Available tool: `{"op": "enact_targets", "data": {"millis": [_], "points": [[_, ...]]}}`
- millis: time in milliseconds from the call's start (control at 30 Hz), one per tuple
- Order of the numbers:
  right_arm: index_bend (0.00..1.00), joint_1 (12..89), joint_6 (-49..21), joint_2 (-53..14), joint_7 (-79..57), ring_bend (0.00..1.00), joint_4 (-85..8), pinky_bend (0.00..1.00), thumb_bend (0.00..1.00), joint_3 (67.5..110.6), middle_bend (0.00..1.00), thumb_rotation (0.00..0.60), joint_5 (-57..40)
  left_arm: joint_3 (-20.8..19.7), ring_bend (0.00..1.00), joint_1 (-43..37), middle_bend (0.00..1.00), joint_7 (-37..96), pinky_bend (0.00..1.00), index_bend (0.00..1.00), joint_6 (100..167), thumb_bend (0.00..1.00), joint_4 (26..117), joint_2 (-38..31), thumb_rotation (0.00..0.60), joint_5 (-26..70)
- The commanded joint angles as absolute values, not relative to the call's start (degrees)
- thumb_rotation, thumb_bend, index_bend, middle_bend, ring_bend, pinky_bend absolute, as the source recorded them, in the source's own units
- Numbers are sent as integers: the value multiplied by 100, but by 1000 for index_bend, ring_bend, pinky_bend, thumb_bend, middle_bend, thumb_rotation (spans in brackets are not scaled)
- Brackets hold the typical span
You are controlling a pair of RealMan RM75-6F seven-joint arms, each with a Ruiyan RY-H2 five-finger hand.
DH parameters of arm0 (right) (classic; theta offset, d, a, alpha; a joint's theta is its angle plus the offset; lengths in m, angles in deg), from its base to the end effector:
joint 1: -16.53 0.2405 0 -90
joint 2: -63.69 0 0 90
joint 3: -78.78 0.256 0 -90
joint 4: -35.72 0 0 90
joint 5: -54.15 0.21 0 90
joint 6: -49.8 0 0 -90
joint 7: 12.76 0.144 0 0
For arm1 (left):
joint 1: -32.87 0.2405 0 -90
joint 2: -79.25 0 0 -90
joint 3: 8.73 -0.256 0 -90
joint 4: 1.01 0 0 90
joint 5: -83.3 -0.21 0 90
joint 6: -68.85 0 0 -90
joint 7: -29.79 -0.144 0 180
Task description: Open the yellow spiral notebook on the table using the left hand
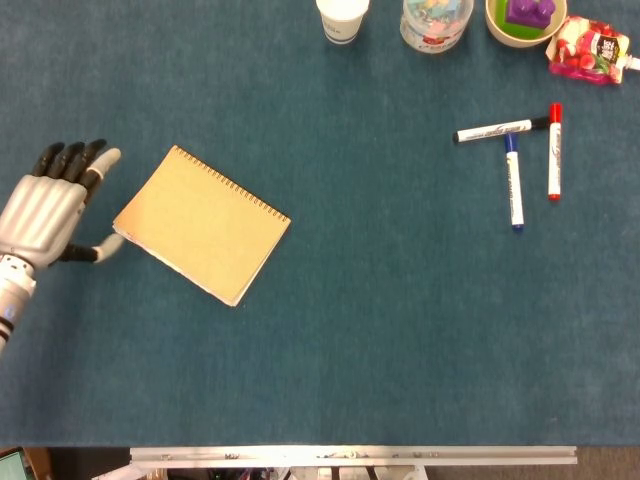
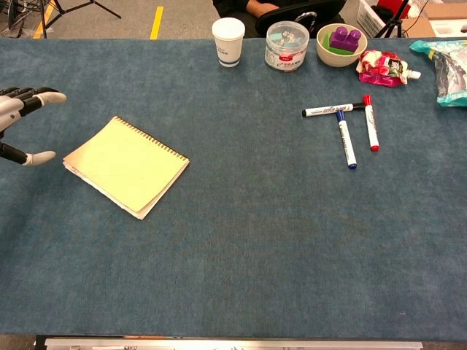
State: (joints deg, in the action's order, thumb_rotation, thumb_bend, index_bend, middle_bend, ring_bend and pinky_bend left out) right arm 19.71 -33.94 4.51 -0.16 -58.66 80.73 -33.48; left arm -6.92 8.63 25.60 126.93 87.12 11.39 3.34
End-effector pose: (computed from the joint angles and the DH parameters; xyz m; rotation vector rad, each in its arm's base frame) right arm -0.3142 -0.1683 0.1765 1.3458 -1.0695 1.0008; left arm -0.2857 0.2704 0.0879 -1.7950 -0.9909 -0.7003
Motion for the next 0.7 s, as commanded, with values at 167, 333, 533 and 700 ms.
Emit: {"op": "enact_targets", "data": {"millis": [167,333,533,700], "points": [[363,2001,-3348,426,-58,235,-5877,291,394,8076,323,600,-3341,-737,0,611,0,3181,0,14,12636,250,9253,1333,0,-300],[363,2004,-3334,436,-80,235,-5887,291,394,8087,323,600,-3303,-660,0,260,34,3012,0,101,12276,244,9467,1173,0,-327],[363,1997,-3311,433,-58,235,-5854,291,395,8086,323,600,-3258,-552,0,-132,120,2636,0,203,11805,235,9464,831,0,-88],[363,1987,-3315,438,-21,235,-5814,291,394,8094,323,600,-3228,-472,0,-372,183,2217,0,232,11548,234,9316,476,0,253]]}}
